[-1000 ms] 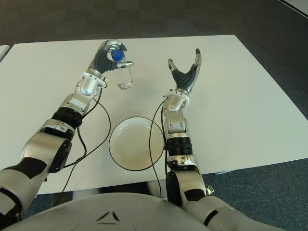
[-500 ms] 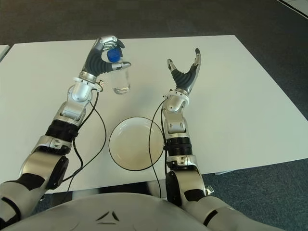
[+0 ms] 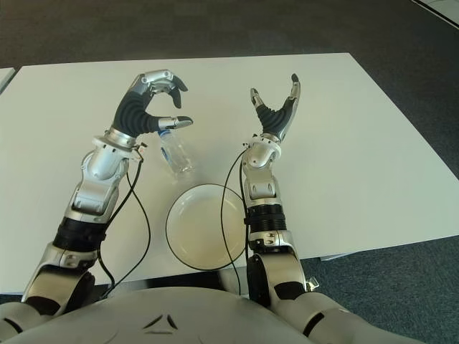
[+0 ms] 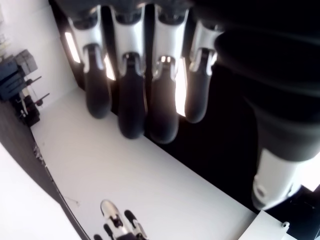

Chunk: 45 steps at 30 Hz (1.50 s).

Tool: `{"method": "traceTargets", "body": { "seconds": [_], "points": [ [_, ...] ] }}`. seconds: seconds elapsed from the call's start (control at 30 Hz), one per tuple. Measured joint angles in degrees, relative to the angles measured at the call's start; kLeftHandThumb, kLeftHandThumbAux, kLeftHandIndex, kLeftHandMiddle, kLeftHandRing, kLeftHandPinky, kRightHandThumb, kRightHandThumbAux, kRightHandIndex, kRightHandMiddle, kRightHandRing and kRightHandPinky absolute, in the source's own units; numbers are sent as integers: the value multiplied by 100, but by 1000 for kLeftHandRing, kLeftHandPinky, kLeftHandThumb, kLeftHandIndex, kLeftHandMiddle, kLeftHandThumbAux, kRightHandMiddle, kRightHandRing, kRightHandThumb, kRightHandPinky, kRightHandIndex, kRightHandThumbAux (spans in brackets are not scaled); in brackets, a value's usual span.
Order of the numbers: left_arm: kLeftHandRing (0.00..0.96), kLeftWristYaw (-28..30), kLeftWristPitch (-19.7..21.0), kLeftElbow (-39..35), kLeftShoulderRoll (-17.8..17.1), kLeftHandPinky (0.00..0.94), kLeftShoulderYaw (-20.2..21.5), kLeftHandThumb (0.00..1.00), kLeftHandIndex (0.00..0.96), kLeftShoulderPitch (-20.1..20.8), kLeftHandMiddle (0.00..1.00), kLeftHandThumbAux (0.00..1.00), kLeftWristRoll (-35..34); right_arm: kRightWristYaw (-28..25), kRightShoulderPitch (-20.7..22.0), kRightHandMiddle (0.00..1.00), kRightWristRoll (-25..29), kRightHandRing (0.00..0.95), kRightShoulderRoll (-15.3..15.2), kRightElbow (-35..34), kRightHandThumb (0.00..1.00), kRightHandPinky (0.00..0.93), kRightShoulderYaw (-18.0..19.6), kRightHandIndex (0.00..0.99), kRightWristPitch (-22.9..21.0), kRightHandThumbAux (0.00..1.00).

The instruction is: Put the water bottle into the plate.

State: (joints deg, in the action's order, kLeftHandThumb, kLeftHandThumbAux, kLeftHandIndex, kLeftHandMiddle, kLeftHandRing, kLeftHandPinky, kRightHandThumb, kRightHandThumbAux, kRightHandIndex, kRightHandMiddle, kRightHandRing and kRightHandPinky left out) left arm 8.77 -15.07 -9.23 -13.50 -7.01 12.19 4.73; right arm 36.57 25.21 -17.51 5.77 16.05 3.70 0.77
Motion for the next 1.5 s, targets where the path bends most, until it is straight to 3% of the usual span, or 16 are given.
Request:
{"method": "traceTargets", "body": {
  "seconds": [0.13, 0.33, 0.6, 1.07, 1.3, 1.5],
  "points": [
    [878, 200, 154, -476, -105, 826, 0, 750, 444, -283, 876, 697, -83, 17, 0, 9, 1, 0, -2, 40, 327, 0, 6, 82, 42, 785],
    [880, 617, 138, -629, -337, 854, -28, 751, 445, -360, 877, 696, -142, 35, 2, 11, 1, 0, 0, 100, 325, 0, -7, 77, 96, 785],
    [887, 898, -178, -529, -511, 864, -56, 751, 445, -456, 893, 695, -137, 48, 2, 13, 6, 0, 0, 135, 323, 0, -1, 79, 102, 793],
    [887, 908, -376, -452, -588, 865, -49, 751, 445, -716, 895, 695, -14, 54, 2, 18, 36, 0, 0, 136, 352, 0, 7, 78, 103, 809],
    [877, 786, -389, -442, -467, 856, -29, 751, 445, -889, 879, 695, 80, 53, 2, 10, 37, 0, -2, 136, 327, 0, 3, 69, 103, 807],
    [882, 519, -704, -233, -358, 864, -39, 751, 445, -915, 883, 694, 441, 52, 2, 18, 37, 0, -2, 134, 324, 0, -8, 75, 103, 818]
  ]
}}
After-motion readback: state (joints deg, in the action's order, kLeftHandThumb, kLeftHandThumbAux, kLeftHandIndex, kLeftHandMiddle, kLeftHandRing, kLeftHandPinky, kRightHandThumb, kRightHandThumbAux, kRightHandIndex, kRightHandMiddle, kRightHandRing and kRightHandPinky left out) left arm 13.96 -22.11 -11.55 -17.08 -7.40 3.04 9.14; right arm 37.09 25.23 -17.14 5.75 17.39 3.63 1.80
